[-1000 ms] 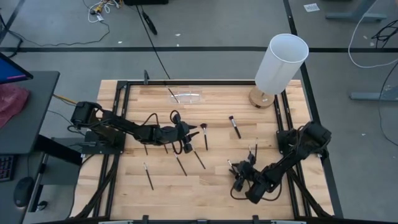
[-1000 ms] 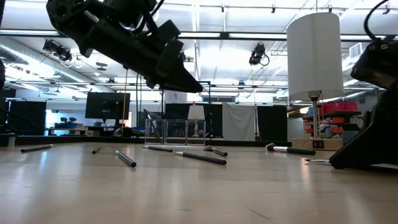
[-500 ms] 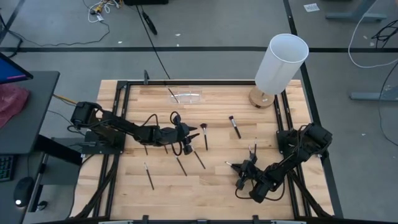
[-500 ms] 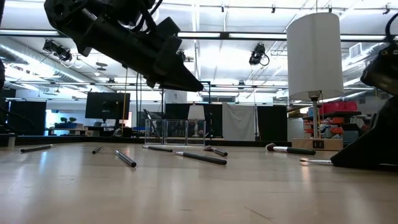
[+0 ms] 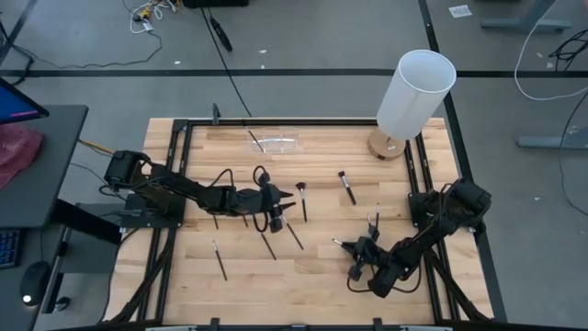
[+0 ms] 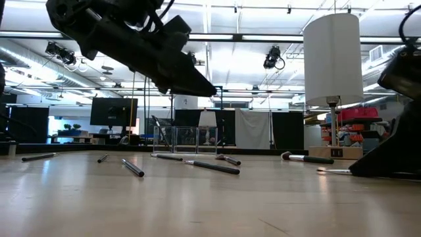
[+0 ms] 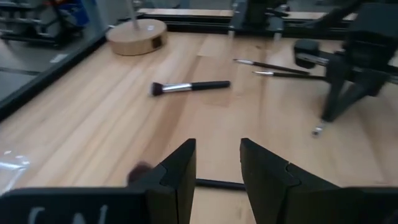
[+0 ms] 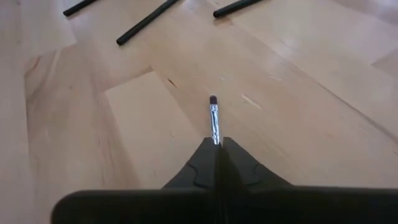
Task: Put items in baskets/containers
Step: Put the black eyeshadow brush into the transparent organizer
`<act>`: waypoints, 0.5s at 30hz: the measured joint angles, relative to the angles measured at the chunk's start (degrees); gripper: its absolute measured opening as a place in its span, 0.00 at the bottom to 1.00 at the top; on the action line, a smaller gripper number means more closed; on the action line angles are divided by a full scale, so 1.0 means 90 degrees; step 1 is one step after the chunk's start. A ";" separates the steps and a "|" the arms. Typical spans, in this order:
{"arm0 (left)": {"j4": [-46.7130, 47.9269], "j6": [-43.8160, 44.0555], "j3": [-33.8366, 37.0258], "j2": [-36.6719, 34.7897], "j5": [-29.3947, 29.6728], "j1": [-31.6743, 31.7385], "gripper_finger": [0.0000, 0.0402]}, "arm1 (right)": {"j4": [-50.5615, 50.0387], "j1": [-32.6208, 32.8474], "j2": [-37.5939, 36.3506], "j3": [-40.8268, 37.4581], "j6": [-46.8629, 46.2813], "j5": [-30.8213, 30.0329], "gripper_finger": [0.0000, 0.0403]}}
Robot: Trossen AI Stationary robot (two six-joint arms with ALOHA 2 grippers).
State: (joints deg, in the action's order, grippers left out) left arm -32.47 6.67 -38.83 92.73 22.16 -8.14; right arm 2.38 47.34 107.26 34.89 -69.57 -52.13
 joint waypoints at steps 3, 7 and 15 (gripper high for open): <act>-0.0109 -0.0164 0.0000 0.0000 -0.0201 -0.0103 0.32 | 0.0073 -0.0142 -0.0315 -0.0009 0.0250 0.0220 0.01; -0.0460 -0.0468 0.0002 0.0000 -0.0446 -0.0282 0.32 | 0.0506 -0.0460 -0.0626 -0.0019 0.1383 0.0649 0.01; -0.0728 -0.0869 0.0002 0.0008 -0.0659 -0.0689 0.32 | 0.2135 -0.1129 -0.0714 -0.0002 0.3483 0.0975 0.01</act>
State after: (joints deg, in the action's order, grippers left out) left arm -39.02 -1.15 -38.81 92.80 16.22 -14.34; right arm 21.59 37.18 100.84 34.87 -38.22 -43.36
